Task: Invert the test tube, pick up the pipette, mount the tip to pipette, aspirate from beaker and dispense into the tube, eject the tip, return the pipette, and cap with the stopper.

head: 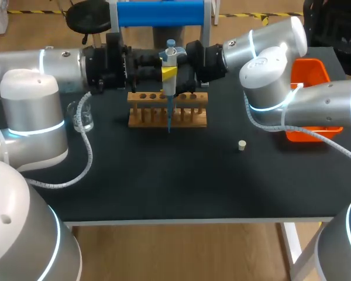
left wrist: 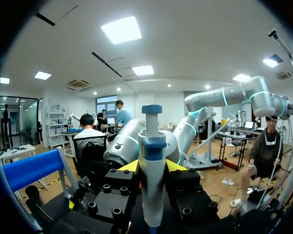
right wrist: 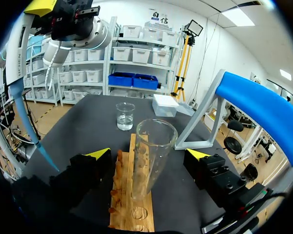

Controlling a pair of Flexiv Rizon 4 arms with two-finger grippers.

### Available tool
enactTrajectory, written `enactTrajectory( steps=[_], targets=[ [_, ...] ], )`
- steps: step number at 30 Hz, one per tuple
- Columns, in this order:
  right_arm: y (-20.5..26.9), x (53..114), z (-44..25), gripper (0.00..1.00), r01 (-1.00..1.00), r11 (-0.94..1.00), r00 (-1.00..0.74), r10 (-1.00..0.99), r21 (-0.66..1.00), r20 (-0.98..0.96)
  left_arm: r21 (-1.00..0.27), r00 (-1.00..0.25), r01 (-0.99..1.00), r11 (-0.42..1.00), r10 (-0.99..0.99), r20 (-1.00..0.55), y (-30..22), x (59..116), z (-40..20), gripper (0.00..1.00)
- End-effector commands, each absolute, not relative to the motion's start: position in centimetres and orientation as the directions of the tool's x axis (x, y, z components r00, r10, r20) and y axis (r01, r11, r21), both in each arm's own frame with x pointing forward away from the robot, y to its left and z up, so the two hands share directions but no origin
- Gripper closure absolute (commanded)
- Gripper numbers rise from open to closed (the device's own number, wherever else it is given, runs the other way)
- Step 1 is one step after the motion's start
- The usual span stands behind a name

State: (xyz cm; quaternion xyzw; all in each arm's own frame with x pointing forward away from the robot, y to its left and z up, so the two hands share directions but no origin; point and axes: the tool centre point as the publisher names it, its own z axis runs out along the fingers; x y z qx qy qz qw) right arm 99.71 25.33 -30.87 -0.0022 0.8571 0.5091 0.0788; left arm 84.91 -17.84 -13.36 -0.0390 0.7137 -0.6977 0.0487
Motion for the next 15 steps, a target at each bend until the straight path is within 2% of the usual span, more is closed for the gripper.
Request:
enactTrajectory(
  steps=[1,15],
  targets=[
    [25.3,99.7,-30.8,0.0,-0.083,0.482,-0.988,0.075,0.872,-0.136,-1.0,-0.992,0.014,0.022,-0.127,-0.016,-17.9,84.8,-13.4,1.0],
    [21.1,99.2,-28.6,0.0,-0.09,0.445,-0.987,0.081,0.891,-0.14,-1.0,-0.992,0.014,0.022,-0.127,-0.016,-17.9,84.8,-13.4,1.0]
  ],
)
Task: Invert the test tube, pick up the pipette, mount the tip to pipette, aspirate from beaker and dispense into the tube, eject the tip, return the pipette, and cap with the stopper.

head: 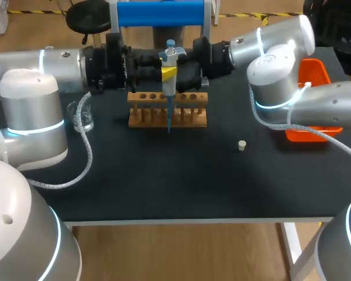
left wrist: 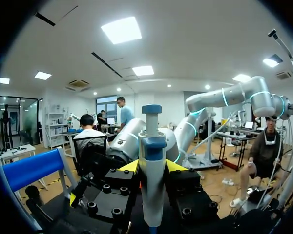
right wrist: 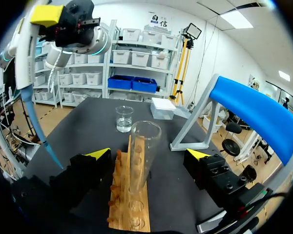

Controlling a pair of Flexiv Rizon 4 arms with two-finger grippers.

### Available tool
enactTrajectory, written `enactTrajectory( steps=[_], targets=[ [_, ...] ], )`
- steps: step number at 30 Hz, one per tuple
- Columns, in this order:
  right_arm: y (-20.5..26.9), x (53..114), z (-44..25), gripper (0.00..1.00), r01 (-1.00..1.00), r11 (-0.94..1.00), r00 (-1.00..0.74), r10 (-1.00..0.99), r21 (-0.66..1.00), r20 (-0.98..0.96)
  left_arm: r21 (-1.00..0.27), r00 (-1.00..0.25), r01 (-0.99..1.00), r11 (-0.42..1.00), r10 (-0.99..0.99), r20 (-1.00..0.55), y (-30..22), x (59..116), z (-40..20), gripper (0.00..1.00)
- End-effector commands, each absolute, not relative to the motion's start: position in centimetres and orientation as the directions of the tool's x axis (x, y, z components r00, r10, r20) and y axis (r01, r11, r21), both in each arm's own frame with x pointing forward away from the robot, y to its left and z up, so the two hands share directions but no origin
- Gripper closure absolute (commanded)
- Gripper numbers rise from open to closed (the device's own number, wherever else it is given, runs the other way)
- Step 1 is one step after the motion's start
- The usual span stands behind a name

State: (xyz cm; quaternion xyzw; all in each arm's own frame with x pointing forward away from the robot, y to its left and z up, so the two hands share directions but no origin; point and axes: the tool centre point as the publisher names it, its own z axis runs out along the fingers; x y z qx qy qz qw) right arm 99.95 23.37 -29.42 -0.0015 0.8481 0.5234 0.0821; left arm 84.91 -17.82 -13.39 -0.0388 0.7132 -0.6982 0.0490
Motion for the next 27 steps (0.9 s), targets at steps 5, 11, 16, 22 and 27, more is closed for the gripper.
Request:
enactTrajectory(
  steps=[5,11,16,22,27],
  targets=[
    [18.9,99.1,-28.2,0.0,-0.085,0.417,-0.987,0.09,0.905,-0.134,-1.0,-0.992,0.014,0.022,-0.127,-0.016,-17.9,84.8,-13.4,1.0],
    [16.9,98.9,-27.5,0.0,-0.078,0.36,-0.988,0.096,0.93,-0.12,-1.0,-0.992,0.014,0.022,-0.127,-0.016,-17.9,84.8,-13.4,1.0],
    [15.7,97.9,-26.6,0.0,-0.085,0.303,-0.991,0.075,0.949,-0.113,-1.0,-0.992,0.014,0.022,-0.127,-0.016,-17.9,84.8,-13.4,1.0],
    [14.8,95.7,-24.5,0.0,-0.097,0.24,-0.993,0.039,0.966,-0.11,-1.0,-0.992,0.014,0.022,-0.127,-0.016,-17.9,84.8,-13.4,1.0],
    [14.2,93.5,-22.3,0.0,-0.105,0.201,-0.994,0.023,0.974,-0.111,-1.0,-0.992,0.014,0.022,-0.127,-0.016,-17.9,84.8,-13.4,1.0]
  ],
)
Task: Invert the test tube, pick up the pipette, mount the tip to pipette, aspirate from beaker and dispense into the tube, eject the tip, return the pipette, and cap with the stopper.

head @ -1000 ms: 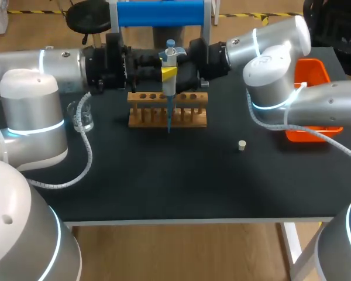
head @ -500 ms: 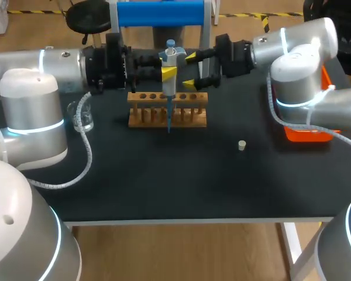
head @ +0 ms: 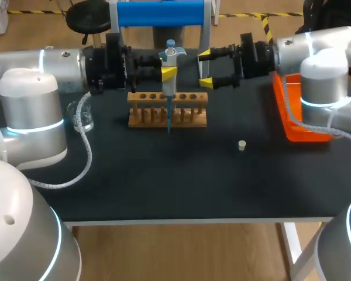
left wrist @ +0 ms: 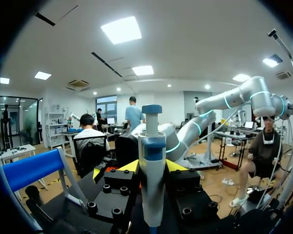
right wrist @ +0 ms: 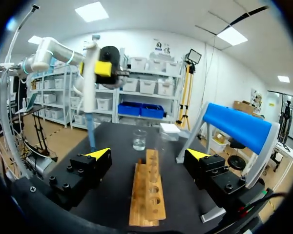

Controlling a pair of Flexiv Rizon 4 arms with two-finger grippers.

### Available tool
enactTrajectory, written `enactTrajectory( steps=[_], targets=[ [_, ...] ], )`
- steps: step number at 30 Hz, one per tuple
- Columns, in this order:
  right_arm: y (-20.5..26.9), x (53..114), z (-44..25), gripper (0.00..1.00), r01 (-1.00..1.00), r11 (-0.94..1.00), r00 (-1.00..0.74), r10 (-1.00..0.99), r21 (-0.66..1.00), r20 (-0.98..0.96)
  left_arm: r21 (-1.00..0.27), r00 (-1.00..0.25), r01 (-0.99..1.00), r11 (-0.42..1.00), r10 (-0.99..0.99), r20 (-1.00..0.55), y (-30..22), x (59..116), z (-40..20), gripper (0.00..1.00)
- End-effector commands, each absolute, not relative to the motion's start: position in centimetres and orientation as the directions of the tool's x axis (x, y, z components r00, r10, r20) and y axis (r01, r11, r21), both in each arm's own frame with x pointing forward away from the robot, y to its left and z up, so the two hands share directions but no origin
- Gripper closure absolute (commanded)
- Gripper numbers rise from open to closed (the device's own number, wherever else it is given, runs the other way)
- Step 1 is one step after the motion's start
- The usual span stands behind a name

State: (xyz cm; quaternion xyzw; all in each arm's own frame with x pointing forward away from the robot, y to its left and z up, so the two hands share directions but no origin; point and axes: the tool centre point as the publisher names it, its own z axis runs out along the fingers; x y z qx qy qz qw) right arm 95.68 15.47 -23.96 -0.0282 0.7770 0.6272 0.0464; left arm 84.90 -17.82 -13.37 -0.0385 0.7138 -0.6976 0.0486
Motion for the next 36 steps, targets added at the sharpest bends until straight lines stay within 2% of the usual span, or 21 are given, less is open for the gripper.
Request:
enactTrajectory(
  steps=[1,20,36],
  targets=[
    [14.2,93.1,-21.9,0.0,-0.105,0.192,-0.994,0.018,0.976,-0.11,-1.0,-0.992,0.014,0.022,-0.127,-0.016,-17.9,84.8,-13.4,1.0],
    [15.8,86.3,-18.3,0.0,0.009,0.025,-0.999,-0.042,1.0,0.01,-1.0,-0.992,0.014,0.022,-0.127,-0.016,-17.9,84.8,-13.4,1.0],
    [19.8,84.4,-18.2,0.0,0.011,0.013,-0.997,-0.082,1.0,0.012,-1.0,-0.992,0.014,0.022,-0.127,-0.016,-17.9,84.8,-13.4,1.0]
  ],
)
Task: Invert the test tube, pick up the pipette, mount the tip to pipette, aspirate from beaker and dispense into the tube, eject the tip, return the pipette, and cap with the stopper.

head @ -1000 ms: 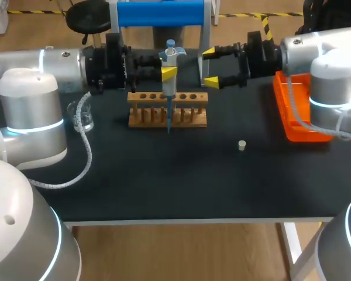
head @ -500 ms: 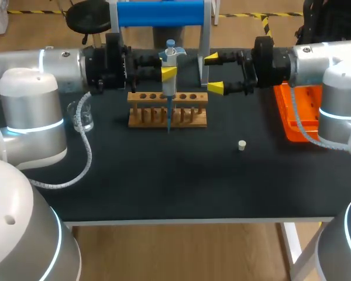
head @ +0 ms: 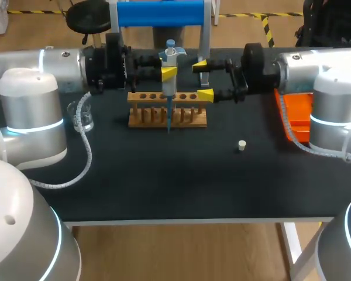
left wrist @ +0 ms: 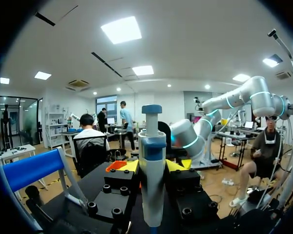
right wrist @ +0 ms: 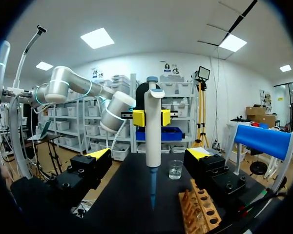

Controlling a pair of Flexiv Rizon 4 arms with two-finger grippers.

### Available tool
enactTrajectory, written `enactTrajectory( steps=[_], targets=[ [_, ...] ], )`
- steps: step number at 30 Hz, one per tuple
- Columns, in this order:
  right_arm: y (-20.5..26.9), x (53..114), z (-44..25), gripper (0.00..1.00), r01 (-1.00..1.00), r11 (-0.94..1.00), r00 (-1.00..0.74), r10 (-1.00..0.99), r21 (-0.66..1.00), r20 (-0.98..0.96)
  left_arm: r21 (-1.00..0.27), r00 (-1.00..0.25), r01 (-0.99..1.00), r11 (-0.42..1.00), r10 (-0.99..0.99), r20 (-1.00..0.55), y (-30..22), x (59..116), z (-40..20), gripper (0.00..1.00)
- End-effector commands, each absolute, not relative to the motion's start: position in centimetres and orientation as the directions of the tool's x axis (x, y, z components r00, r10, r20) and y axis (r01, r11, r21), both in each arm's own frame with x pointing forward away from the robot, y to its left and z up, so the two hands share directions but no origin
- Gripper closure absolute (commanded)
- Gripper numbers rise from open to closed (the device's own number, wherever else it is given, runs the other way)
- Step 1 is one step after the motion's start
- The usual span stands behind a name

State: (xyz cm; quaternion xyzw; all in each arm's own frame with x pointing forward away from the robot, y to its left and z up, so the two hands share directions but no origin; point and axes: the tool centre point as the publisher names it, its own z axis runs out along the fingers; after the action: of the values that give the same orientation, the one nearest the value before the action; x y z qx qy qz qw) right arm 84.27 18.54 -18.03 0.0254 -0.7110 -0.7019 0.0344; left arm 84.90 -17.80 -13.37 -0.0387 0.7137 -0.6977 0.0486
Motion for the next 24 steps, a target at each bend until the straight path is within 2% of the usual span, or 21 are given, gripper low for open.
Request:
enactTrajectory(
  steps=[1,24],
  targets=[
    [20.1,84.4,-18.3,0.0,0.012,0.013,-0.996,-0.083,1.0,0.013,-1.0,-0.992,0.014,0.022,-0.127,-0.016,-17.9,84.8,-13.4,1.0],
    [24.4,84.7,-18.4,0.0,-0.008,0.023,-0.996,-0.087,1.0,-0.006,-1.0,-0.992,0.014,0.022,-0.127,-0.016,-17.9,84.8,-13.4,1.0]
  ],
)
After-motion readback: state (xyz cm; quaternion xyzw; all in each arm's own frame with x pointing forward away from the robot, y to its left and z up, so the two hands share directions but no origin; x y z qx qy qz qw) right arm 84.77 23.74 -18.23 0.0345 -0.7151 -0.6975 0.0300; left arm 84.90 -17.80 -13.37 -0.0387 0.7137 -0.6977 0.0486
